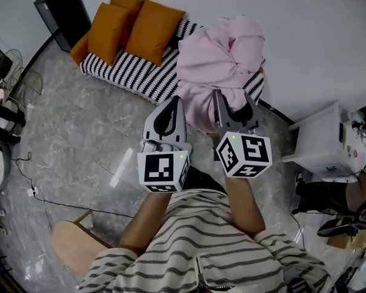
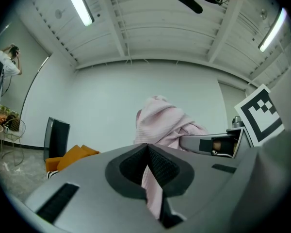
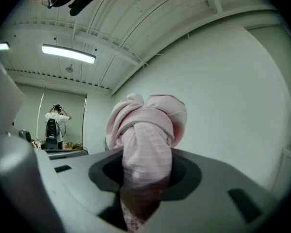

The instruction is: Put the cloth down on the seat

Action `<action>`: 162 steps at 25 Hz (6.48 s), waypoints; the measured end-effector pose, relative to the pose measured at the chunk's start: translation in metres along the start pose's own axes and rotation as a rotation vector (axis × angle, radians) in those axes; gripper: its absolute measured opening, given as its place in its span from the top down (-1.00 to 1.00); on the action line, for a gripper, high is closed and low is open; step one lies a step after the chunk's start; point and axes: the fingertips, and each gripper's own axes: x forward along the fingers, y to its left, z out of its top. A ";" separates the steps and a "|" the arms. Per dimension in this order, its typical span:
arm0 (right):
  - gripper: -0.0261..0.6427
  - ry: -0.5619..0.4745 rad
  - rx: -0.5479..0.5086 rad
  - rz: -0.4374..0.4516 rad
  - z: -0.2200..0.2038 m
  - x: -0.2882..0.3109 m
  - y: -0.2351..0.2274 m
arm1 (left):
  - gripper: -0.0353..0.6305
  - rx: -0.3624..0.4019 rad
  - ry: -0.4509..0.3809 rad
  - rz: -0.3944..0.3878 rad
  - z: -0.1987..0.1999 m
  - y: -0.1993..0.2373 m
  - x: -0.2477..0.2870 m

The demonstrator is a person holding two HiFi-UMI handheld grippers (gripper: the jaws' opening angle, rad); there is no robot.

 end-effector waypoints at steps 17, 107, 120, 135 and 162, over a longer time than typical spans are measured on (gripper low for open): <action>0.39 -0.029 0.059 -0.049 -0.003 0.169 -0.055 | 0.88 0.065 0.026 -0.039 -0.001 0.061 0.171; 0.39 0.608 0.399 -0.499 -0.380 0.451 -0.173 | 0.88 -0.055 0.741 -0.376 -0.367 0.193 0.494; 0.39 0.713 0.433 -0.479 -0.448 0.452 -0.170 | 0.88 -0.061 0.840 -0.304 -0.433 0.206 0.489; 0.39 0.779 0.452 -0.466 -0.518 0.454 -0.168 | 0.88 -0.060 0.934 -0.263 -0.505 0.216 0.471; 0.39 0.891 0.495 -0.456 -0.615 0.460 -0.180 | 0.88 -0.064 1.048 -0.225 -0.589 0.226 0.469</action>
